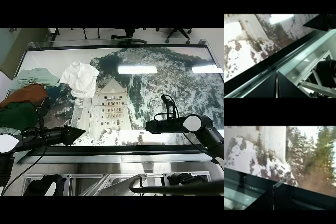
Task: Fold the shirts.
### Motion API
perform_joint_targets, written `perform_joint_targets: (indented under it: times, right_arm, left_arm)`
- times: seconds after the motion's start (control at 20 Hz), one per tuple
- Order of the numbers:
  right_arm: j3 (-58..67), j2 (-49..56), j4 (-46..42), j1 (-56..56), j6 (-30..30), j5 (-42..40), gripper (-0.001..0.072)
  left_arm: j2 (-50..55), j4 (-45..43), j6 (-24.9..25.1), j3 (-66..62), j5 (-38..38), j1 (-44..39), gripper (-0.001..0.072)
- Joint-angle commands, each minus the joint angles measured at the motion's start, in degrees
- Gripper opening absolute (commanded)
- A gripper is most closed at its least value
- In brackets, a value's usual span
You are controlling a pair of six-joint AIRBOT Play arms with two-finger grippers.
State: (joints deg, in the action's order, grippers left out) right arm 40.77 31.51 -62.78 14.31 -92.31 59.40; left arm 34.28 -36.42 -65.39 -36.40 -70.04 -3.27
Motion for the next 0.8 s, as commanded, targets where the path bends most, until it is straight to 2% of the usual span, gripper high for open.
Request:
perform_joint_targets:
  times: [0.0, 0.5, 0.75]
  right_arm:
    - [0.0, 0.0, 0.0, 0.1, 0.0, 0.0, 0.0020]
    - [0.0, 0.0, 0.0, 0.1, 0.0, 0.0, 0.0020]
    - [0.0, 0.0, 0.0, 0.1, 0.0, 0.0, 0.0020]
  left_arm:
    - [0.0, 0.0, 0.0, 0.0, 0.0, 0.0, 0.0013]
    - [0.0, 0.0, 0.0, 0.0, 0.0, 0.0, 0.0014]
    - [0.0, 0.4, 0.0, 0.0, 7.8, -0.1, 0.0014]
